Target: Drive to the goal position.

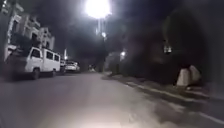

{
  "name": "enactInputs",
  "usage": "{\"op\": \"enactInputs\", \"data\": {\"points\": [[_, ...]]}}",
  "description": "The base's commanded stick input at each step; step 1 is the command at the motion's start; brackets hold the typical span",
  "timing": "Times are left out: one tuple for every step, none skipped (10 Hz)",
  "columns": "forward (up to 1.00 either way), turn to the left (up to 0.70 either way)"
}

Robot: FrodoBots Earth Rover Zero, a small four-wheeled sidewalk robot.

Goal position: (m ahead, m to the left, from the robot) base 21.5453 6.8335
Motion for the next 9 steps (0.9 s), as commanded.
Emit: {"op": "enactInputs", "data": {"points": [[0.5, -0.4], [0.5, -0.1], [0.5, -0.03], [0.5, -0.13], [0.5, -0.37], [0.5, -0.04], [0.5, 0.0], [0.5, 0.0], [0.5, 0.0]]}}
